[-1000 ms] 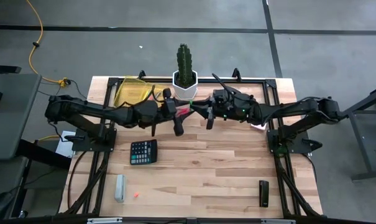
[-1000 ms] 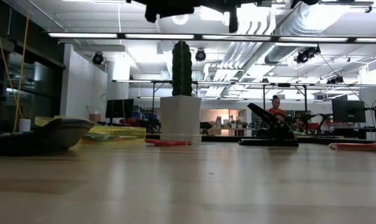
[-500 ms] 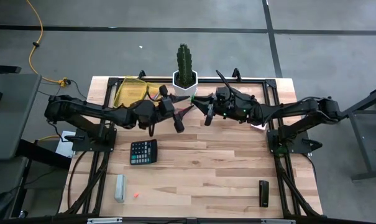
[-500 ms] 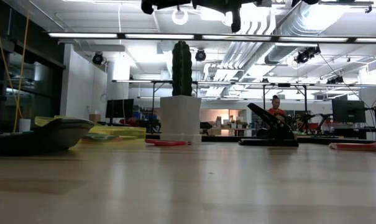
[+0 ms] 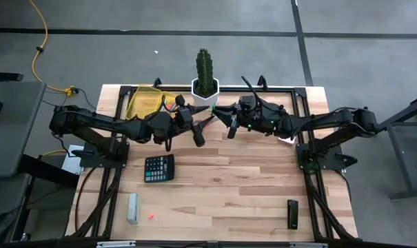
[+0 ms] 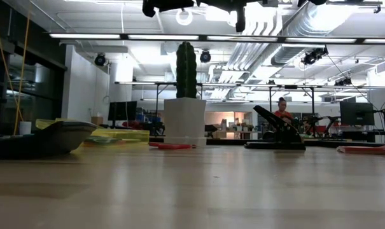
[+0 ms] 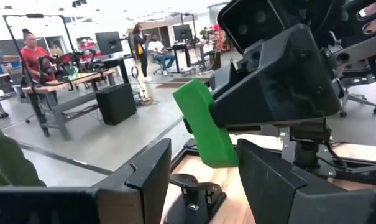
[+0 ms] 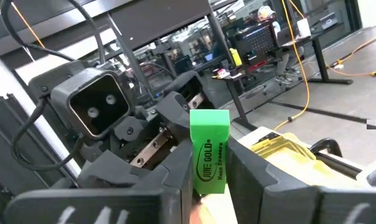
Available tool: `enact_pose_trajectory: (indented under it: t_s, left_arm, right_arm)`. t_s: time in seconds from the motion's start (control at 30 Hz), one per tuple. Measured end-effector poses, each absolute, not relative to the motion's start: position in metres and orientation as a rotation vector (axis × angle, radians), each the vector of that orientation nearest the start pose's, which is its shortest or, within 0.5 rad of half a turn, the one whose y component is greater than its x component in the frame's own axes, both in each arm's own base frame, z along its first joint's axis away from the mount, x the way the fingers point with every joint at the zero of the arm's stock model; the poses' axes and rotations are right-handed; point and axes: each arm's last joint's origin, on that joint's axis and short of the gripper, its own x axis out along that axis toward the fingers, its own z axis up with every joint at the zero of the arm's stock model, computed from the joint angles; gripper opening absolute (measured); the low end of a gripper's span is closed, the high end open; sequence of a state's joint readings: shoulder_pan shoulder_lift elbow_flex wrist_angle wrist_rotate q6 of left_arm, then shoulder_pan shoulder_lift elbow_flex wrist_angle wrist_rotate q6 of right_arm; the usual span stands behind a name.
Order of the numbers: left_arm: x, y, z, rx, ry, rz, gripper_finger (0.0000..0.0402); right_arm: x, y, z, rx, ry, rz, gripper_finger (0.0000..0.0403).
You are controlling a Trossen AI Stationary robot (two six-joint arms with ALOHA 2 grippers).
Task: Pack school essentials
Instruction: Put the green eraser into the transparent yellow supply box
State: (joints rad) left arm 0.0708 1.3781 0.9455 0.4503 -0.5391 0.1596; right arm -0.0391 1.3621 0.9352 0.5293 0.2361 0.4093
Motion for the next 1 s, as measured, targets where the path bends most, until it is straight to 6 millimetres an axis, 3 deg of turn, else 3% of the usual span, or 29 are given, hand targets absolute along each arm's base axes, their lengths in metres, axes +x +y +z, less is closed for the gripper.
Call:
enact_pose_trajectory:
  t_s: [0.37,0.73,1.0]
  left_arm:
    - [0.3152,0.0377,0.3087,0.126,0.028,0.614,0.0159]
    - [0.3133,0.0380,0.3122,0.160,0.018,0.635,0.0047]
    - [0.3135,0.0378,0.3126,0.160,0.012,0.618,0.0006]
  right_arm:
    - [0.3081,-0.0184,0.3247,0.448,-0.159,-0.236,0.0067]
    - [0.3080,-0.0188,0.3250,0.436,-0.163,-0.247,0.0067]
    - [0.3078,-0.0187,0.3253,0.436,-0.164,-0.247,0.0067]
